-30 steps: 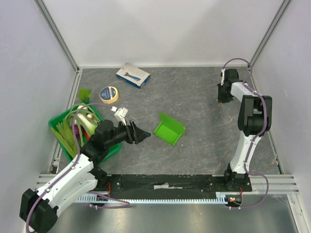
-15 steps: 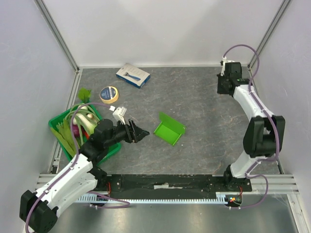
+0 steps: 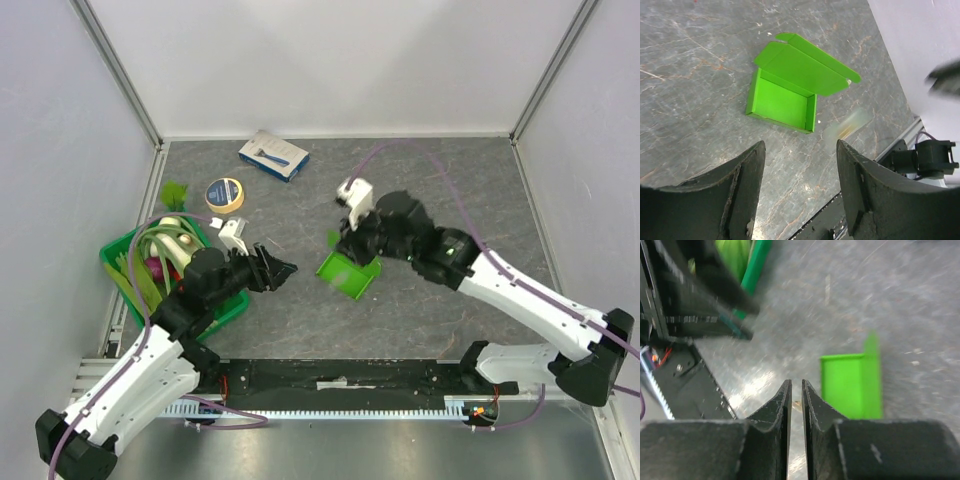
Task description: Fold the paper box
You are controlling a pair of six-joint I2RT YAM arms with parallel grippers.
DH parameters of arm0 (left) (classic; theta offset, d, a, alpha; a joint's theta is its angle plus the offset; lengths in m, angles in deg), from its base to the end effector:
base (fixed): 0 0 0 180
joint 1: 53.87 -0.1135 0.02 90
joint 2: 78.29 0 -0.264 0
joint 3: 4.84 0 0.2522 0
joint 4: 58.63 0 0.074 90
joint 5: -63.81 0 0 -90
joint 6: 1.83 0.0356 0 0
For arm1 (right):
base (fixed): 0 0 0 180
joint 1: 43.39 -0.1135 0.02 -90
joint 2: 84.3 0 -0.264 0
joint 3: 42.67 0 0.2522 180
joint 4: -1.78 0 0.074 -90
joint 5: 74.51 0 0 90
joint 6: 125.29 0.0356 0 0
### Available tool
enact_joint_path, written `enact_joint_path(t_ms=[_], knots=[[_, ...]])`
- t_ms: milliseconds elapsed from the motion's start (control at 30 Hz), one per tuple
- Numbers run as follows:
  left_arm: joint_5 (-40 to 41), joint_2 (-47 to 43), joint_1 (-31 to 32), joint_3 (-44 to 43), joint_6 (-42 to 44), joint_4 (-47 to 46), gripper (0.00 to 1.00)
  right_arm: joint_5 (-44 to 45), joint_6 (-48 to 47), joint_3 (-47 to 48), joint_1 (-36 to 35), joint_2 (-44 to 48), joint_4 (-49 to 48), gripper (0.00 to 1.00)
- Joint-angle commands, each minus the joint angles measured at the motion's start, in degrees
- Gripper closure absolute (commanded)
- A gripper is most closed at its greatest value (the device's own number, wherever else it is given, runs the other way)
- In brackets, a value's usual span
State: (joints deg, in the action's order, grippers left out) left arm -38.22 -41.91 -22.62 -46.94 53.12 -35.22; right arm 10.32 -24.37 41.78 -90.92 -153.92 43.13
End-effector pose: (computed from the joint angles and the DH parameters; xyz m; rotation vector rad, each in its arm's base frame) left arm 0.1347 -0.0904 0.2622 0.0871 1.9939 -0.9706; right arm 0.1798 0.2012 0.3767 -0.7187 1.9849 0.7205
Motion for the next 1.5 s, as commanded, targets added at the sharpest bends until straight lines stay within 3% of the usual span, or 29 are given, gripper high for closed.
enact_joint_path(t_ms=[0, 233, 333, 367, 400, 433, 567, 700, 900, 1233, 1467], knots=[[4.30, -3.76, -0.22, -1.55, 0.86, 2.39, 0.35, -0.11, 3.58, -8.46, -5.38, -2.61, -4.47, 0.81], [3.07, -5.97, -0.22, 0.56, -2.48, 3.27, 0.36, 8.69, 0.69, -13.13, -6.96, -5.61, -7.73, 0.81], [4.55, -6.32, -0.22, 0.56, -3.27, 5.81, 0.36, 9.48, -2.92, -11.81, -12.14, -7.45, -4.75, 0.63], [5.26, -7.37, -0.22, 0.56, -3.45, 7.21, 0.36, 8.87, -0.92, -11.20, -13.19, -9.02, -2.83, 0.52], [6.13, -8.16, -0.22, 0.56, -3.45, 8.27, 0.35, 8.08, 0.15, -11.72, -16.08, -9.38, -2.81, 0.47], [8.06, -9.04, -0.22, 0.30, -3.36, 9.06, 0.35, 6.59, 1.03, -15.03, -17.76, -9.13, -6.38, 0.39], [17.46, -12.99, -0.22, -1.89, -3.97, 16.95, 0.34, 2.45, 3.32, -22.61, -30.67, -7.19, -17.39, 0.23], [28.27, -10.73, -0.22, -5.05, -7.66, 24.16, 0.34, 4.81, 5.08, -21.22, -40.50, -12.80, -18.02, 0.21], [27.60, -7.64, -0.22, -6.56, -9.69, 26.21, 0.35, 17.11, 5.86, -13.75, -46.60, -24.41, -13.45, 0.20], [24.60, -10.72, -0.22, -6.11, -8.90, 25.42, 0.39, 20.21, 8.15, -10.75, -45.38, -30.04, -13.09, 0.16], [23.90, -10.45, -0.22, -5.85, -9.07, 24.89, 0.39, 17.74, 9.03, -12.60, -44.50, -29.87, -13.18, 0.24]])
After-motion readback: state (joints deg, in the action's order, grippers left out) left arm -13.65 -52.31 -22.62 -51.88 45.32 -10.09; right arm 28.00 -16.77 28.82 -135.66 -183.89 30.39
